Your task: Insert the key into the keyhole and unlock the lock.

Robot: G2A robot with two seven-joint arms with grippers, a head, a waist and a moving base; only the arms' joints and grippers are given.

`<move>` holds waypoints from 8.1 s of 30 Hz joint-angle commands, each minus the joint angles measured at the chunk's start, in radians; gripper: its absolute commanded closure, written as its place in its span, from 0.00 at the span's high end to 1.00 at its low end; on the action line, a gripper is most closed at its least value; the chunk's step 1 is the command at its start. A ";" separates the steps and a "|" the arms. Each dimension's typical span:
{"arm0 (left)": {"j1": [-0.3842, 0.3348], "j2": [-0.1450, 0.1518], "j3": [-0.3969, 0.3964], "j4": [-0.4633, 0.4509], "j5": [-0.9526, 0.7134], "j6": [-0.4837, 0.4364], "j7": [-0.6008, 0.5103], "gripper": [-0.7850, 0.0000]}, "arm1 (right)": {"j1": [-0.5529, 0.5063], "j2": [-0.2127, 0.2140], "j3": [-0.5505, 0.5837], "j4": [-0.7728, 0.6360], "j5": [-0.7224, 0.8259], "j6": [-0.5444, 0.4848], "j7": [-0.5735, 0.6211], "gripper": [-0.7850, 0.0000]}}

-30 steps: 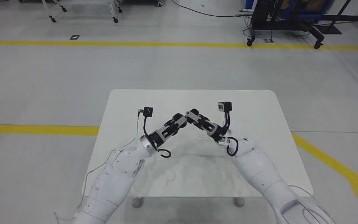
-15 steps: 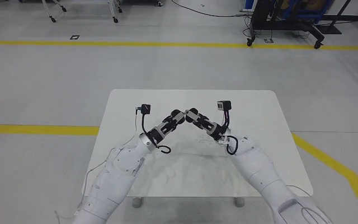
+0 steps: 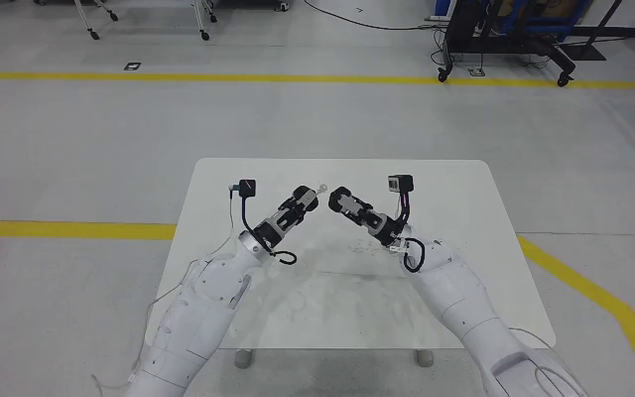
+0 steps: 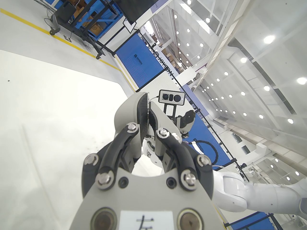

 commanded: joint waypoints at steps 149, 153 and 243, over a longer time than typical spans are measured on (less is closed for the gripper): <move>-0.080 0.122 -0.003 -0.101 0.807 0.615 -0.796 0.10 | 0.065 0.391 -0.318 -0.182 -0.027 0.095 0.035 0.00; -0.083 0.121 -0.003 -0.097 0.792 0.599 -0.791 0.00 | 0.065 0.391 -0.318 -0.182 -0.027 0.095 0.035 0.00; -0.049 0.075 -0.081 0.251 -0.566 0.048 -0.589 0.00 | 0.210 0.195 -0.419 0.035 -0.013 0.215 -0.260 0.00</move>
